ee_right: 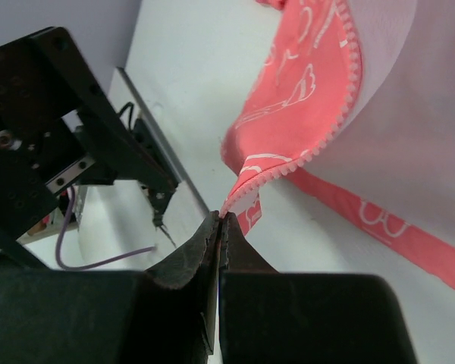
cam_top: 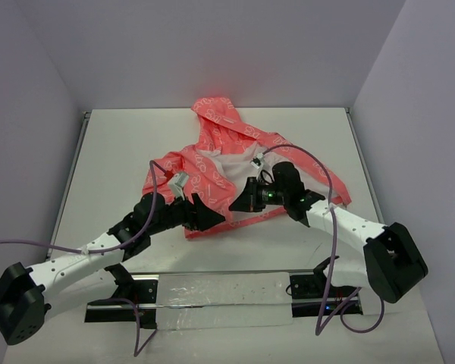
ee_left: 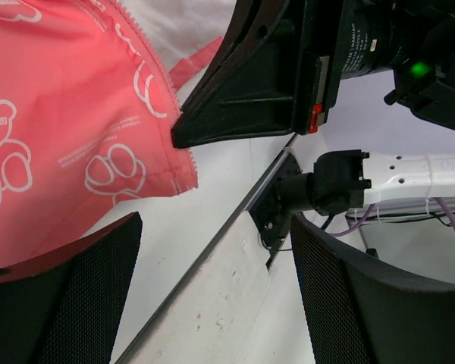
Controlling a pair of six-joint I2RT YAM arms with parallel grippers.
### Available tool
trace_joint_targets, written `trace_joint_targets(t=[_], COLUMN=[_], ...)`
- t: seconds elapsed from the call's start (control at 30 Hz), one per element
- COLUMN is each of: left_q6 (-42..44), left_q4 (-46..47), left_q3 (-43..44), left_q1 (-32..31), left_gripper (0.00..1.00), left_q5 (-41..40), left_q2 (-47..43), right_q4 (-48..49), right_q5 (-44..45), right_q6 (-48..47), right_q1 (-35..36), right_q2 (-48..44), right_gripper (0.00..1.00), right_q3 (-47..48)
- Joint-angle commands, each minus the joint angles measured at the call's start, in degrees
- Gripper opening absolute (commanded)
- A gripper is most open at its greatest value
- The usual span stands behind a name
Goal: Zip up the jacket
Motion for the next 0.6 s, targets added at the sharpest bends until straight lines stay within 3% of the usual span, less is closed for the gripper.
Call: trace_joint_targets(t=[0.0,0.33,0.57], left_q6=[-0.4,2.1,0.2], left_q4=[3.4,-13.7,-8.0], left_q3=[1.0,10.1,6.5], left_q1=[0.3,0.3,0.4], left_gripper=[0.85,0.85,0.87], left_q5=[1.3,-2.9,-0.1], left_q2=[-2.2,-8.4,-7.2], right_q4=[2.3,2.7,4.1], right_q5=[-3.1,-6.5,-6.6], right_q6=[1.0,2.0,2.8], right_q1=[0.5,0.6,1.4], right_q2=[-3.9,-6.5,-6.4], right_gripper=[0.0,0.0,0.0], right_q3=[3.9,7.3,7.2])
